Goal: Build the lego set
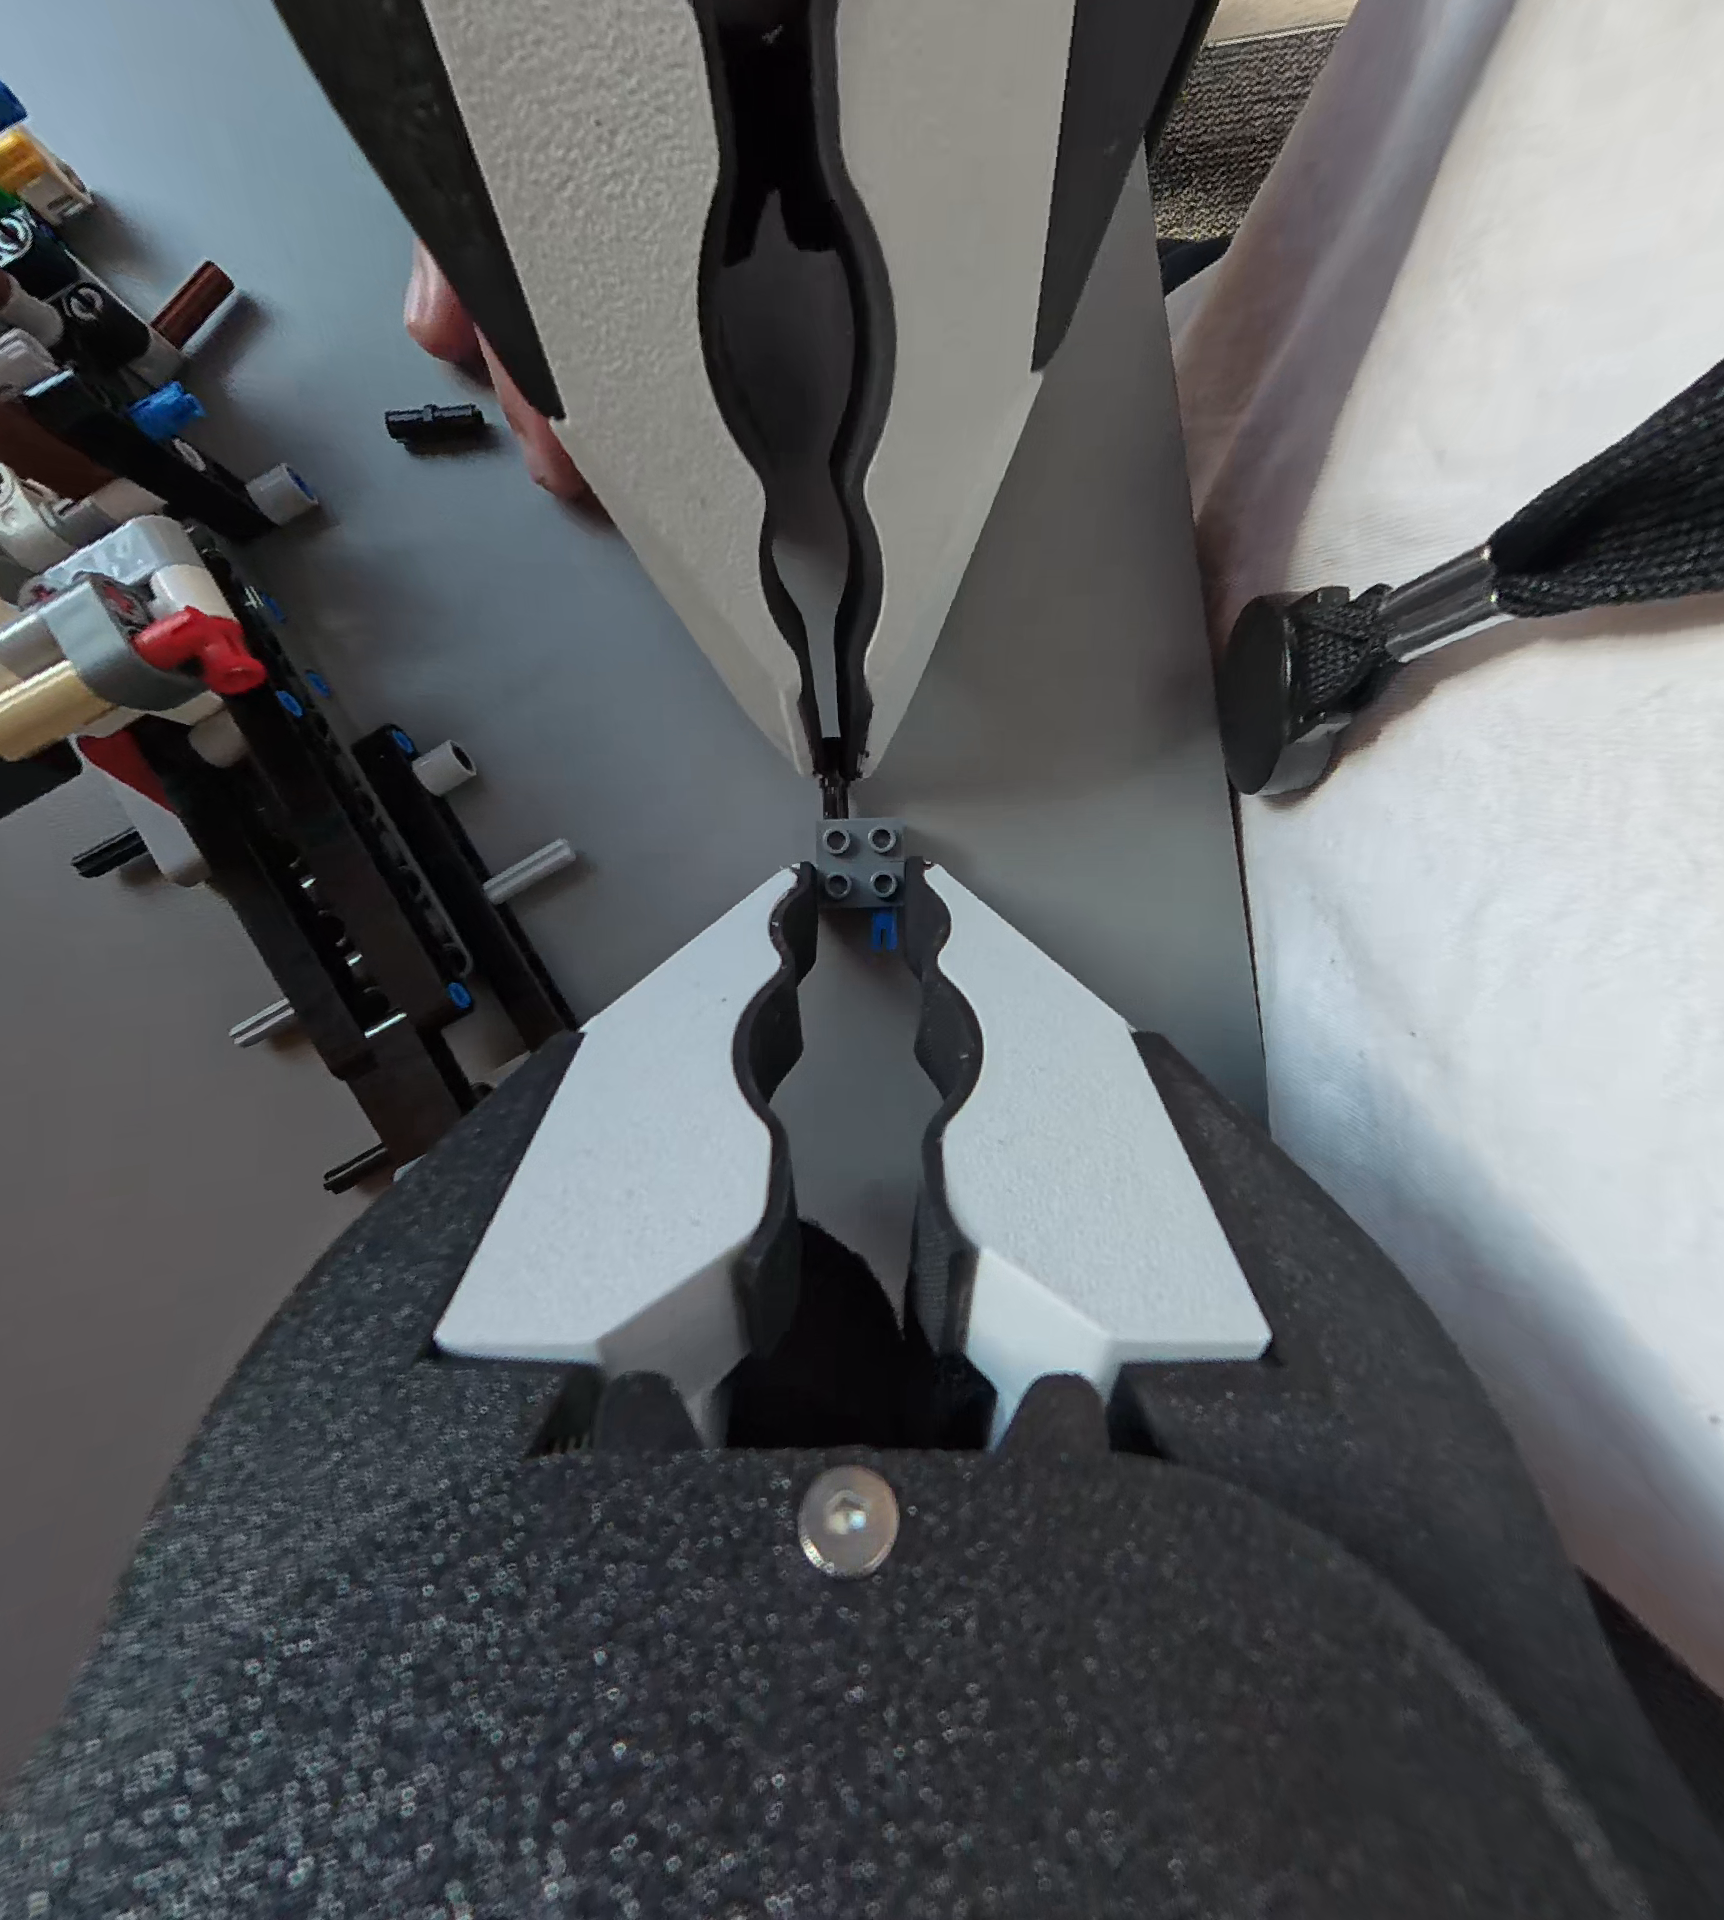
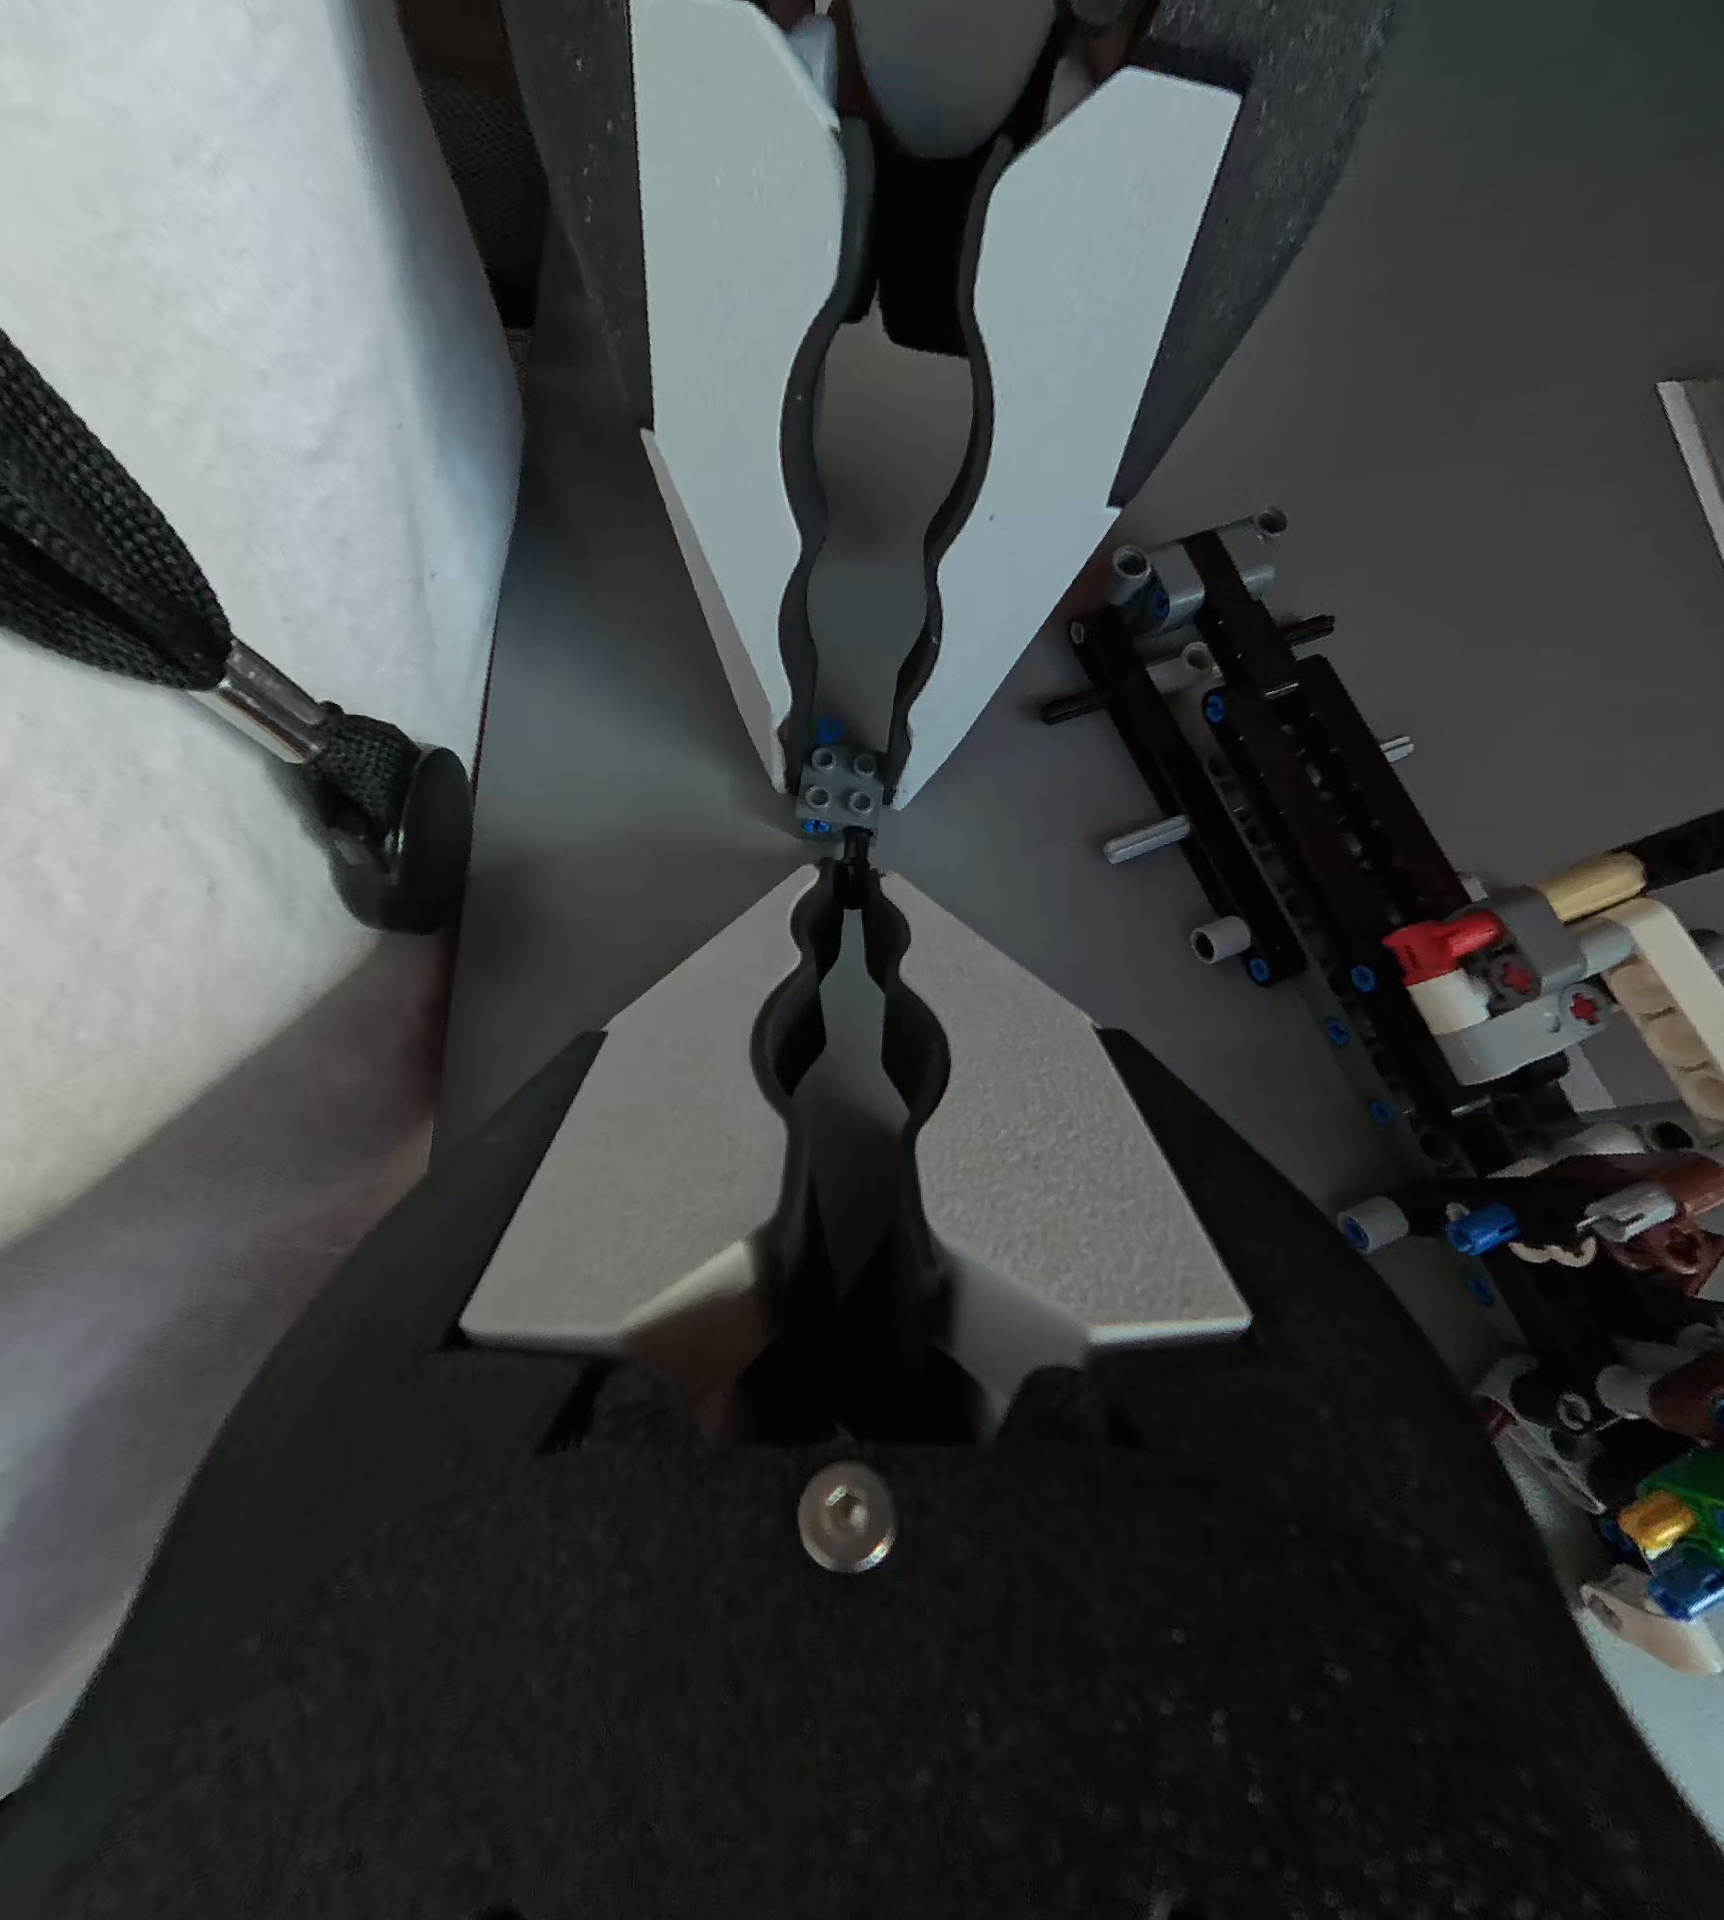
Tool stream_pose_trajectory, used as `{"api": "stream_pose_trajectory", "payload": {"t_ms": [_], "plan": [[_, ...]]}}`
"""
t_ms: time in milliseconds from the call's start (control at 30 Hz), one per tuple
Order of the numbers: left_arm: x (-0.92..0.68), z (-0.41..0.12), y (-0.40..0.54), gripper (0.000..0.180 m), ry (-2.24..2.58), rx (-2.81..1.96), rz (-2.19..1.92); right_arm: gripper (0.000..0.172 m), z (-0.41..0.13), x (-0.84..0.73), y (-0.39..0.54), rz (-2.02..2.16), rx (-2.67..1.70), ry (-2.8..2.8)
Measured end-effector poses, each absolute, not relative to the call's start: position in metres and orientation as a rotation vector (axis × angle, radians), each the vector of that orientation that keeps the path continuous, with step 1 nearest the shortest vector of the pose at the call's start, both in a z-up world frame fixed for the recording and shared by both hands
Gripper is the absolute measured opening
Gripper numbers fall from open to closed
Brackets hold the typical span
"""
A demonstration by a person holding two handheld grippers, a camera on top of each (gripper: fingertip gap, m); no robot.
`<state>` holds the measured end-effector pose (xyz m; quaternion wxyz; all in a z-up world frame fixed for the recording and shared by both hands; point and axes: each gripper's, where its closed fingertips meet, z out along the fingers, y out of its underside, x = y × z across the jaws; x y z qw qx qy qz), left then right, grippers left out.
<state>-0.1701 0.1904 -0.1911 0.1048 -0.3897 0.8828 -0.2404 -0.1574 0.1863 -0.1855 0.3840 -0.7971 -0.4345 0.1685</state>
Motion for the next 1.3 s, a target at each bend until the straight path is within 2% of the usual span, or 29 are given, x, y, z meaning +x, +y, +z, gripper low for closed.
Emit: {"api": "stream_pose_trajectory", "payload": {"t_ms": [633,833,1033,1300], "plan": [[-0.165,-0.191,0.187,0.016,2.596,-1.153,-0.766,0.002,-0.183,-0.154,0.189,0.51,-2.054,-1.062],[-0.154,-0.185,0.189,0.015,2.44,-1.054,-0.802,0.002,-0.174,-0.145,0.191,0.59,-2.024,-1.021],[-0.147,-0.165,0.194,0.016,2.122,-1.045,-0.994,0.002,-0.146,-0.135,0.19,0.854,-1.983,-0.825],[-0.155,-0.177,0.183,0.015,2.183,-0.949,-0.909,0.002,-0.154,-0.136,0.184,0.927,-2.022,-0.888]]}}
